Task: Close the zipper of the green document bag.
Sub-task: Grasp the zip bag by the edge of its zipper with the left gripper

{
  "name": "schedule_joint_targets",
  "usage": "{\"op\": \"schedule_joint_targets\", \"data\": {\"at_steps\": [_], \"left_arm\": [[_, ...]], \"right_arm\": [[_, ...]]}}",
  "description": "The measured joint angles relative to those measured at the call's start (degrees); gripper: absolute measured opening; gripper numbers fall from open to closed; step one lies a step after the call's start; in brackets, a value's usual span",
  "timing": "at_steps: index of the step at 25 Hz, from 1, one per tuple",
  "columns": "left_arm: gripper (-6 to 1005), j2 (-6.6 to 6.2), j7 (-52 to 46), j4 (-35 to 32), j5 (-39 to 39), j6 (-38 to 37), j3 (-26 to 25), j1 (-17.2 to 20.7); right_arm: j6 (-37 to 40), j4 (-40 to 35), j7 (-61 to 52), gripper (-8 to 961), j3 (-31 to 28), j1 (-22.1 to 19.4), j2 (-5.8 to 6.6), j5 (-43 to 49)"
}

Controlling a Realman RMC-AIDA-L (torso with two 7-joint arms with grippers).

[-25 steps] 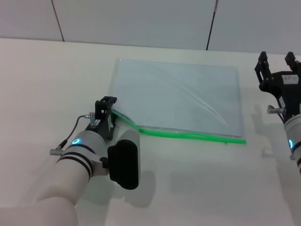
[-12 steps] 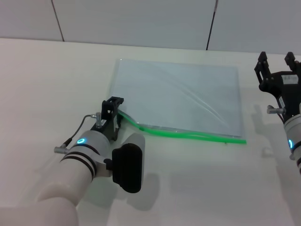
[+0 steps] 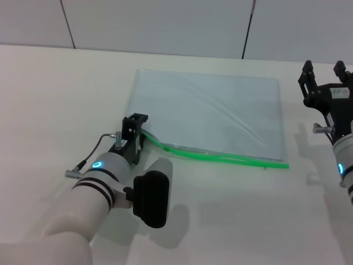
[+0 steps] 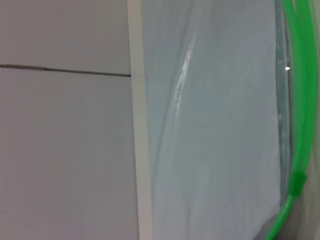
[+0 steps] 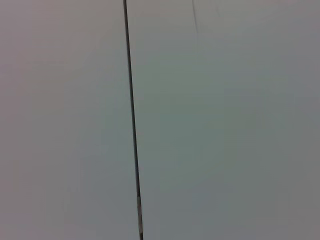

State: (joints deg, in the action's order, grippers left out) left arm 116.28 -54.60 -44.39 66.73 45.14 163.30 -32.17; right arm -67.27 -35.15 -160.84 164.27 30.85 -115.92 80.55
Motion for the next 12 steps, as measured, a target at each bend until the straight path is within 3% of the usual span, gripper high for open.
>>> {"op": "schedule_joint_targets", "data": {"at_steps": [5,12], "left_arm": [[429,0.06,1.18,0.00,0.36,0.04,0.00,0.00],[208,0.21,0.73,-0.43,1.10,2.09,-0.26,0.00]], "right_arm": [[-0.27,0.00,0.00,651,0.00,-0.07,0.00,0.05],[-0.47,0.00,0.00,651,0.00,-0.31,-0.09,0.15]]}}
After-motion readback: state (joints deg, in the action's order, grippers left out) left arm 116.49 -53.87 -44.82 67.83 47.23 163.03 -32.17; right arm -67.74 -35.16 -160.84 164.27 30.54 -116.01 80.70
